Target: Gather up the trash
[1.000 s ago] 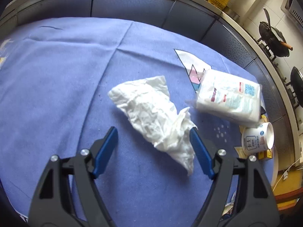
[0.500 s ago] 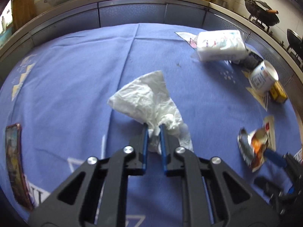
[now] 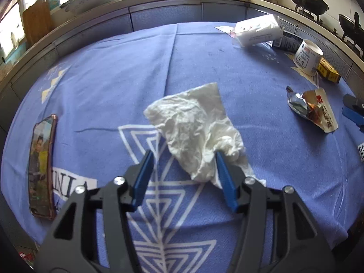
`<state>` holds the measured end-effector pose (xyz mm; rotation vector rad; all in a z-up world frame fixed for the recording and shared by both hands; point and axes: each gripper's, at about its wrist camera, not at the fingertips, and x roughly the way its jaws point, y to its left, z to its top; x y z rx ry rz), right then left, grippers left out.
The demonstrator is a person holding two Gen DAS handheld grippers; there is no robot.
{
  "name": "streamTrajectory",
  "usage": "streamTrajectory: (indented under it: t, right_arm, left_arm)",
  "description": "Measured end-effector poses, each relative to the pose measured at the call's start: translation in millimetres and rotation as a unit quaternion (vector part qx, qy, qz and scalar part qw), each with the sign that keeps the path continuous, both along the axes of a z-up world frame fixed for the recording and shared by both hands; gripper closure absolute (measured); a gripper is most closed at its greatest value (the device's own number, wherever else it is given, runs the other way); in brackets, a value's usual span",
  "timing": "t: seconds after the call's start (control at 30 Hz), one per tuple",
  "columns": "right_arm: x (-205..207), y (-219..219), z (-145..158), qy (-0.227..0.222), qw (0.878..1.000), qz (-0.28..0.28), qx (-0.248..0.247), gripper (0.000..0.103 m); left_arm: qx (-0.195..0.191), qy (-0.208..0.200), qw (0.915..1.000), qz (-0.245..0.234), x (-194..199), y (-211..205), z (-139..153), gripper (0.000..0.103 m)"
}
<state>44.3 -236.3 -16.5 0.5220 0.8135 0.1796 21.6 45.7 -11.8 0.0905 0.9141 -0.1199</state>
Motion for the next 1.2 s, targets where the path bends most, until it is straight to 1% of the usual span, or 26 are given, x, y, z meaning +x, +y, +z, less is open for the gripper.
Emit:
streamTrajectory:
  t: [0.03,0.07,0.13,0.27,0.4,0.5,0.57,0.6,0.63,0.67,0.8,0.93,1.03,1.13,1.2]
  right_arm:
    - [5.2,-2.8,-5.7,0.013,1.000,-0.002,0.002,0.032]
    - [7.0,-3.8,-5.6,0.007,1.000,-0.003,0.000,0.034]
    - [13.6,1.2,-4.9,0.011,1.000,0.007,-0.005,0.035]
    - [24.8,19.3,-5.6,0.007,0.999,0.040,-0.006,0.037]
    - [26.2,32.3,-7.1,0.011,0.998,0.066,0.002,0.045]
    - [24.1,35.5,-9.2,0.017,0.997,0.073,0.008,0.060]
    - [22.9,34.8,-12.5,0.026,0.997,0.073,0.016,0.082]
    - [21.3,33.9,-14.9,0.031,0.997,0.071,0.022,0.086]
    - [18.9,32.1,-17.4,0.034,0.997,0.070,0.030,0.093]
    - [16.9,30.6,-18.9,0.034,0.996,0.068,0.039,0.095]
    - [4.0,26.3,-22.5,0.041,0.995,0.064,0.072,0.097]
    - [-11.8,34.1,-23.0,0.046,0.992,0.082,0.081,0.097]
    - [-24.6,43.5,-24.2,0.051,0.989,0.107,0.089,0.096]
    - [-32.0,44.1,-24.1,0.046,0.989,0.108,0.091,0.095]
    - [-32.8,40.9,-24.0,0.046,0.989,0.103,0.098,0.094]
  left_arm:
    - [-0.003,0.001,1.0000,0.001,-0.4,3.4,0.0,0.046]
    - [-0.005,0.004,1.0000,0.001,0.7,4.1,-0.2,0.046]
    - [-0.004,0.008,1.0000,0.001,2.3,3.9,0.1,0.045]
    - [-0.002,0.008,1.0000,0.000,2.5,0.8,0.4,0.045]
    - [-0.008,0.010,0.9999,0.003,2.9,1.9,-0.8,0.045]
    - [-0.010,0.009,0.9999,0.004,2.1,2.4,-1.2,0.045]
    - [-0.008,0.007,0.9999,0.007,2.0,2.5,-1.7,0.042]
    - [-0.008,0.005,0.9999,0.008,1.8,2.9,-1.9,0.041]
    - [-0.010,0.005,0.9999,0.009,1.7,3.7,-1.9,0.041]
    - [-0.012,0.005,0.9999,0.010,1.7,4.2,-2.1,0.041]
    - [-0.014,0.003,0.9998,0.013,1.1,5.8,-2.5,0.038]
    - [-0.018,0.004,0.9997,0.015,1.8,8.1,-3.3,0.036]
    - [-0.019,0.002,0.9996,0.019,2.3,10.5,-4.6,0.031]
    - [-0.028,0.003,0.9994,0.021,3.3,13.9,-5.8,0.029]
    - [-0.026,0.001,0.9995,0.021,3.1,14.0,-6.0,0.028]
